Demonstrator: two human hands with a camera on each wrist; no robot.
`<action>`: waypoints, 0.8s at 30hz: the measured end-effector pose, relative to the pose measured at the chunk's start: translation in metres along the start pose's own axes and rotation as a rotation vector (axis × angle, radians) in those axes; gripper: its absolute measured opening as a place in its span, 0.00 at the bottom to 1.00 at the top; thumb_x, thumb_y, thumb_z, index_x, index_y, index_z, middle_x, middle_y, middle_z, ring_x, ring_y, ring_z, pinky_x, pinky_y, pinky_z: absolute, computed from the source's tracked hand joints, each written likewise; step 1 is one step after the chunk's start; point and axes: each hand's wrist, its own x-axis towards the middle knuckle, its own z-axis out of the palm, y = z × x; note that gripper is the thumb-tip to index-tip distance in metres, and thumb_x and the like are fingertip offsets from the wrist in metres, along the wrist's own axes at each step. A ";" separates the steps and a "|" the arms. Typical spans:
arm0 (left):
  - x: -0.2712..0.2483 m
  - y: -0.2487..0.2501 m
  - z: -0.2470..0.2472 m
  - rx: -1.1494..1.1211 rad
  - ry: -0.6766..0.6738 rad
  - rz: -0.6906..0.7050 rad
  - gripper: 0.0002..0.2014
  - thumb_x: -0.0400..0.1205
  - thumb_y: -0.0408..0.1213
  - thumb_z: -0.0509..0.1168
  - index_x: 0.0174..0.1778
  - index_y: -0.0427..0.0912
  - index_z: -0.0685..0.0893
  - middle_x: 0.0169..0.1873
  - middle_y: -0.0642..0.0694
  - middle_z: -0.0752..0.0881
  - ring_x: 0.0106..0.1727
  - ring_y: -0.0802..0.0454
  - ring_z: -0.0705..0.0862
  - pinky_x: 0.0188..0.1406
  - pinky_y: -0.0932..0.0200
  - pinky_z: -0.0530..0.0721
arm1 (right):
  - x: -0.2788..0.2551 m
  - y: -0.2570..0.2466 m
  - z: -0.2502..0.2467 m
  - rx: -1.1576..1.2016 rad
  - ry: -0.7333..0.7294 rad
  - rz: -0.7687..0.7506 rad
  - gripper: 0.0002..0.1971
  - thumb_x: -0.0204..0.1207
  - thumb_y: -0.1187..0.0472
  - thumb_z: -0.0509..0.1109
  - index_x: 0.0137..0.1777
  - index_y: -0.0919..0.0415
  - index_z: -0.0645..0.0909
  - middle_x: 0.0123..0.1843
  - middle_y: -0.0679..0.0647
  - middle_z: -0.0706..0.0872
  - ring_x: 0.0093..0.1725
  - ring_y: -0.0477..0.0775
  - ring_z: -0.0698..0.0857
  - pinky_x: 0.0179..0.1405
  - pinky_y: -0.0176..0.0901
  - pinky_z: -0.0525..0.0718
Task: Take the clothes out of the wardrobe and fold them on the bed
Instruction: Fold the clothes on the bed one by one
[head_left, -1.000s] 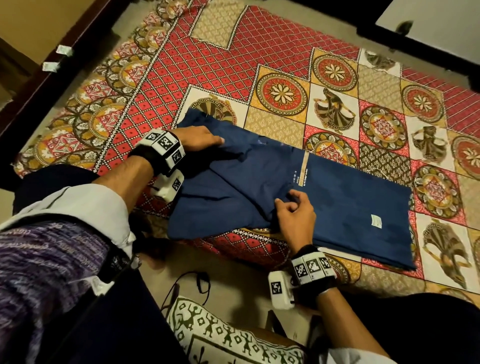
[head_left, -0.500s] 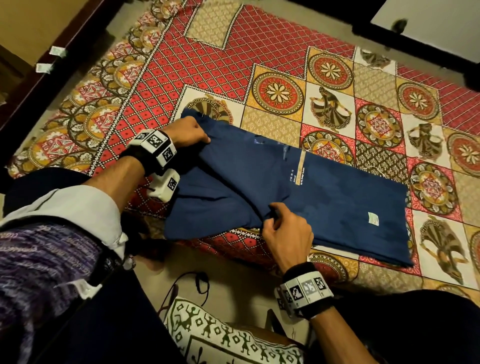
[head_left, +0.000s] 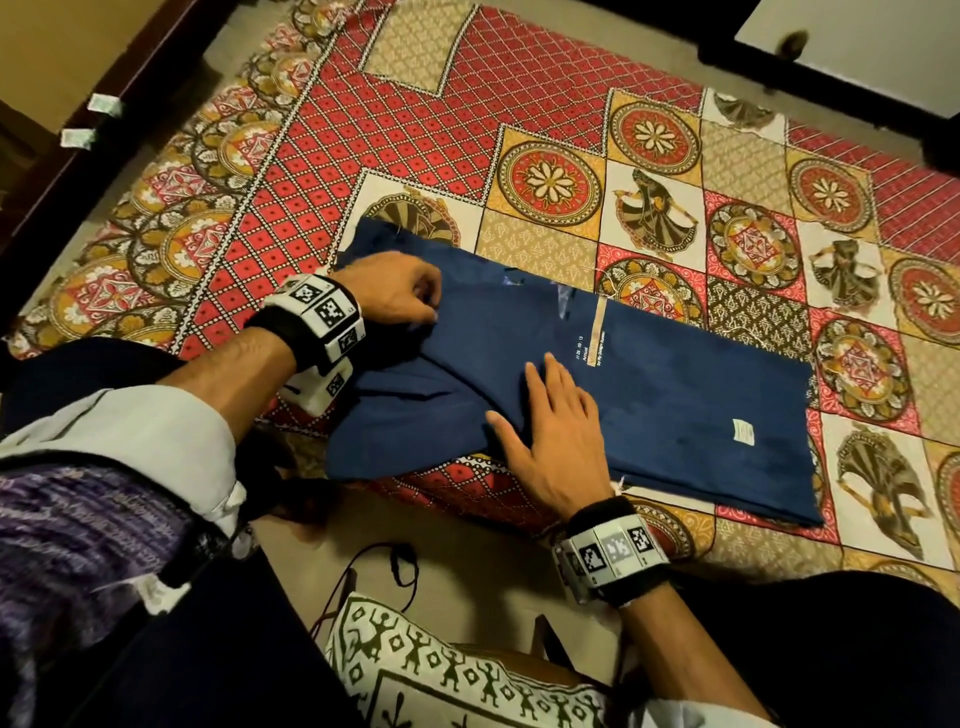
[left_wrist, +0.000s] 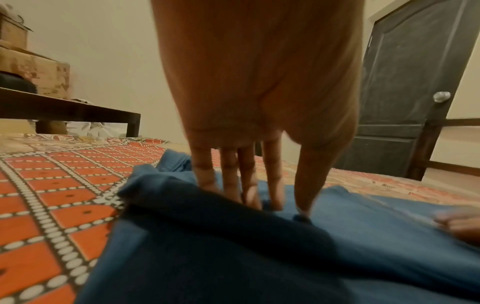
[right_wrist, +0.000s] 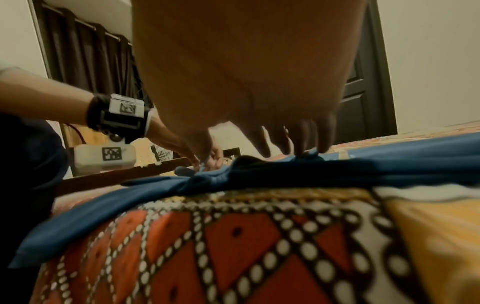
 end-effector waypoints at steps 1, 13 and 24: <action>0.001 -0.003 0.004 0.038 -0.044 -0.046 0.09 0.73 0.48 0.76 0.44 0.52 0.85 0.40 0.55 0.85 0.46 0.47 0.85 0.49 0.48 0.86 | -0.001 0.003 0.004 -0.050 -0.058 0.044 0.45 0.84 0.28 0.46 0.92 0.60 0.55 0.93 0.58 0.52 0.92 0.57 0.50 0.90 0.64 0.53; -0.005 -0.017 -0.013 -0.029 -0.093 -0.092 0.04 0.76 0.38 0.73 0.43 0.51 0.90 0.39 0.56 0.89 0.42 0.58 0.84 0.42 0.58 0.78 | -0.033 -0.045 0.030 0.122 0.141 -0.438 0.25 0.69 0.60 0.80 0.69 0.56 0.86 0.76 0.57 0.82 0.74 0.60 0.78 0.75 0.58 0.76; -0.011 -0.015 -0.014 -0.111 -0.137 -0.111 0.09 0.83 0.38 0.66 0.48 0.49 0.93 0.47 0.53 0.91 0.52 0.50 0.86 0.56 0.57 0.81 | 0.013 -0.025 0.004 0.880 0.327 0.420 0.12 0.82 0.72 0.67 0.57 0.59 0.88 0.36 0.46 0.86 0.35 0.45 0.83 0.44 0.46 0.81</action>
